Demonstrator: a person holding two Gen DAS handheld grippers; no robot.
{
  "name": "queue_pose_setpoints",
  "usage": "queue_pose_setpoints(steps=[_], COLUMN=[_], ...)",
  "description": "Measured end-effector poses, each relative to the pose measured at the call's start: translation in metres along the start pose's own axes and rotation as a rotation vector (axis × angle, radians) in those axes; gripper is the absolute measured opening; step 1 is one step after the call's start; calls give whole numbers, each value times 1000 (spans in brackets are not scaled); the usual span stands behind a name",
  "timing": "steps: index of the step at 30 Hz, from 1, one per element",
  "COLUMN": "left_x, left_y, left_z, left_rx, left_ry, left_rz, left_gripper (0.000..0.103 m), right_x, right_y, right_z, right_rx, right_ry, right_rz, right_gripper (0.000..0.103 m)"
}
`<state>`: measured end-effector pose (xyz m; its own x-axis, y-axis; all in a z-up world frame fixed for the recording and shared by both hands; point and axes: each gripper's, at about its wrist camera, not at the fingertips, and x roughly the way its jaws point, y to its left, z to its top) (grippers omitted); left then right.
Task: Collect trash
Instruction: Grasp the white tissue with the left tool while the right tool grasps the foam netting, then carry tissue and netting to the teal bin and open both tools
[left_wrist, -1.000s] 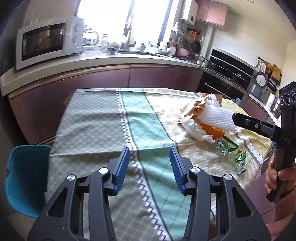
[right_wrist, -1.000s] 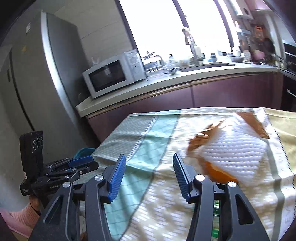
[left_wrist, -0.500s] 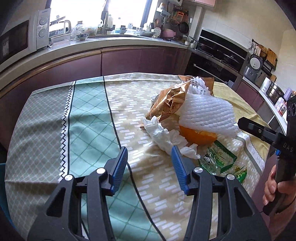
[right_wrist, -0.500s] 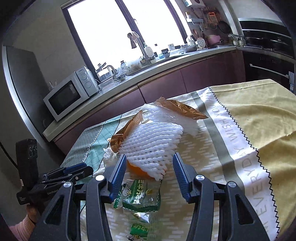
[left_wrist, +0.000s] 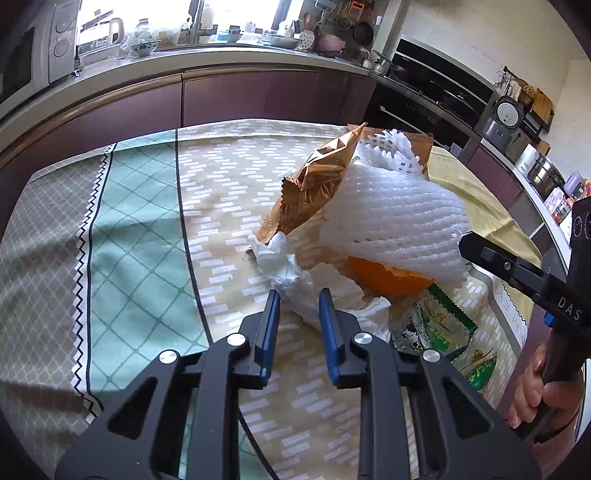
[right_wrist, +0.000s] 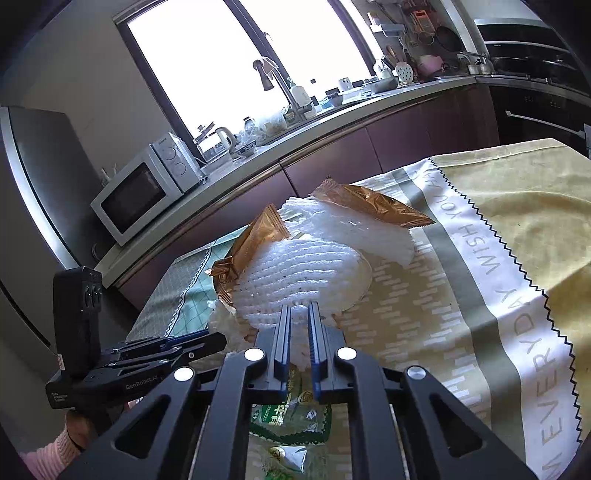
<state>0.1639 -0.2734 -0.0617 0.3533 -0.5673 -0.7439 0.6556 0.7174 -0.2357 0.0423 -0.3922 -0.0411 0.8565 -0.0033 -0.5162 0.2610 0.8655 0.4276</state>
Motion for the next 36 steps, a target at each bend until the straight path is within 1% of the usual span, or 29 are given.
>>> queue_pose_setpoints(steps=[2,3,10,15,23,26,29,31,36], left_x=[-3,-4,-33,-64,-122,-141,-161,-177,-214], left_y=[1,2,9,22,48,63,81,95,136], left_z=[-1,0,-6,-14,-37,-49,-59,-67,-86], left_rx=[-4,-7,-16,-40,-52,-62,-93,-112,-168], left_ry=[-6,-9,-61,-115,-190,-209,-227,-248,-291], left_rz=[-12,-17,-37,-53,-23,4,29,58,159], left_gripper=[13,9,8,8,8,8,8,8,8], right_x=[-3,-5,-23,-35,-58,-58,-50,-39,-3], right_y=[2,4,18,30,63,81,105,122,171], right_z=[0,1,2,2,3,4,3,0,-11], right_rx=[-7,-10,-52,-82,-155,-185,-221,-246,-309], right_ry=[-7,-10,-40,-47,-67,-65,-46,-22,61], right_rz=[9,14,45,68,118,169,233,283,413], right_gripper=[5,5,4,4,4,4,4,4,4])
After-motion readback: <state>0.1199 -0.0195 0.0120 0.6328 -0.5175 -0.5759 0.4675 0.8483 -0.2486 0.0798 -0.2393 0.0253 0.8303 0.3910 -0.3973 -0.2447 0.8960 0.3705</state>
